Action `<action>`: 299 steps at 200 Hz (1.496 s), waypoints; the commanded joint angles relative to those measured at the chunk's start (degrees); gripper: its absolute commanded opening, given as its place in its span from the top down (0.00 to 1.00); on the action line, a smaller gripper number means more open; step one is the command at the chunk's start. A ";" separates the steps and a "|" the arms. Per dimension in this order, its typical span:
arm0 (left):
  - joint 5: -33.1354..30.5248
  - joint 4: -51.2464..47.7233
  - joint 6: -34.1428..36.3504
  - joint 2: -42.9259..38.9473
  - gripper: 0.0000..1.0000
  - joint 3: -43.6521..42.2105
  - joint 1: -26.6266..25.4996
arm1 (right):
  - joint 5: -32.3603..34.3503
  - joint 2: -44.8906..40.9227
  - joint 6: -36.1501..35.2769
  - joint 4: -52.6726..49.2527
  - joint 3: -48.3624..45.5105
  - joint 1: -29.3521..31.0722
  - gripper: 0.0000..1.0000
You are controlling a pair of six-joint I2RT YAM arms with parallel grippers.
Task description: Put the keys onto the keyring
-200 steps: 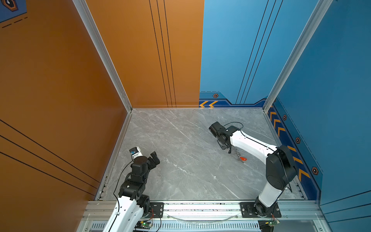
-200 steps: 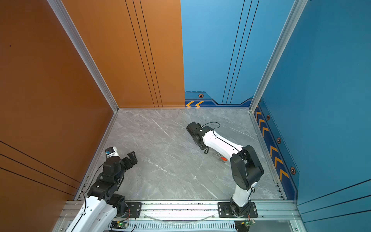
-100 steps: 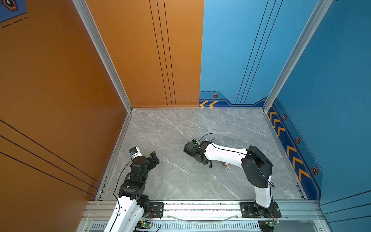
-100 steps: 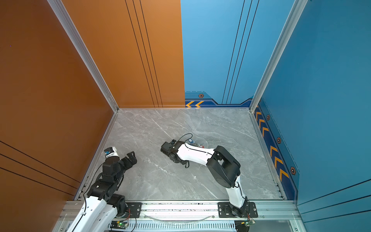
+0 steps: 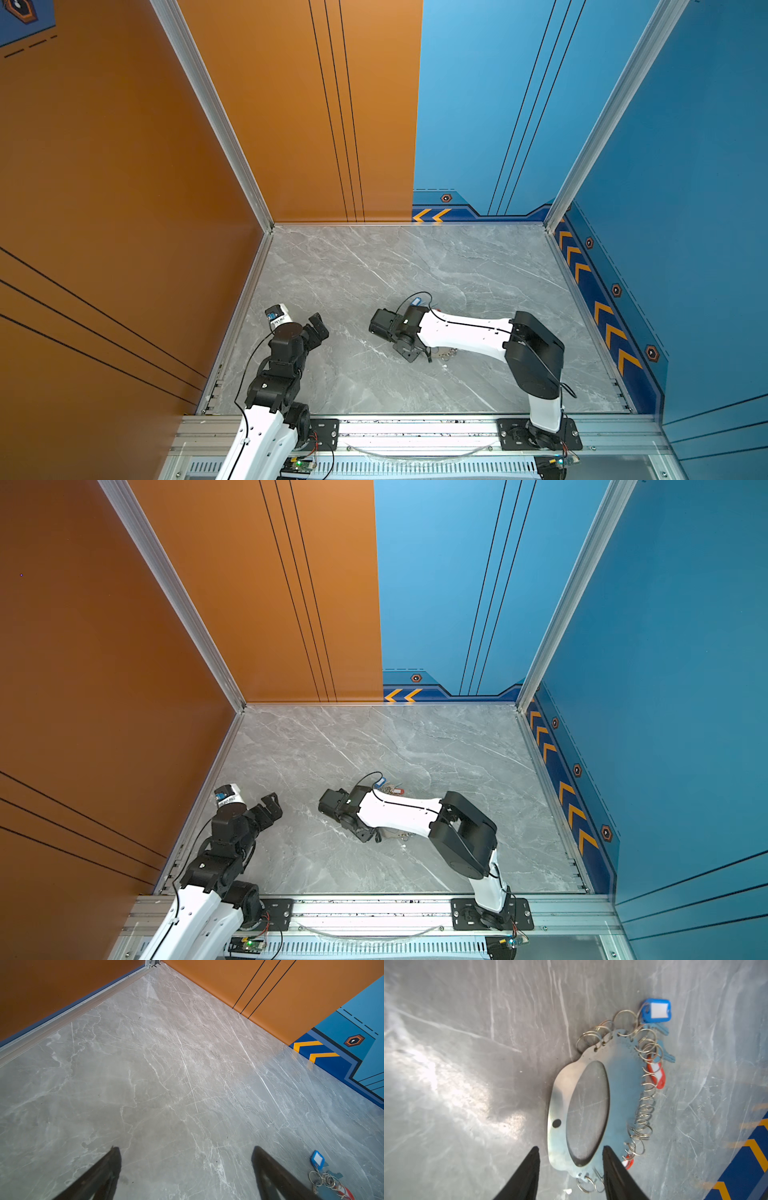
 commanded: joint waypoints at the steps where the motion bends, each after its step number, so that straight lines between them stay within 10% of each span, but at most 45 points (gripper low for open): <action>1: 0.03 3.28 -0.34 1.33 0.02 -0.37 0.57 | -0.58 -8.80 -1.31 1.22 -1.59 -1.96 0.26; 82: -10.88 13.60 7.24 20.03 0.02 8.83 -6.77 | -2.20 -38.19 -4.39 20.53 -21.57 -27.76 0.21; 144: -25.48 35.75 30.18 32.40 0.02 4.90 -10.10 | -3.02 -46.65 -0.54 39.95 -39.27 -50.32 0.00; 207: -13.71 62.54 42.40 51.21 0.02 1.40 -4.21 | -2.16 -36.78 -11.47 72.86 -54.89 -53.63 0.00; 254: 3.23 84.96 36.27 64.25 0.02 -2.47 4.18 | -10.91 -28.94 -17.40 100.66 -63.71 -54.46 0.00; 299: 1.16 70.74 32.84 61.74 0.02 2.48 5.68 | -17.86 -17.74 -13.05 115.51 -65.01 -60.19 0.00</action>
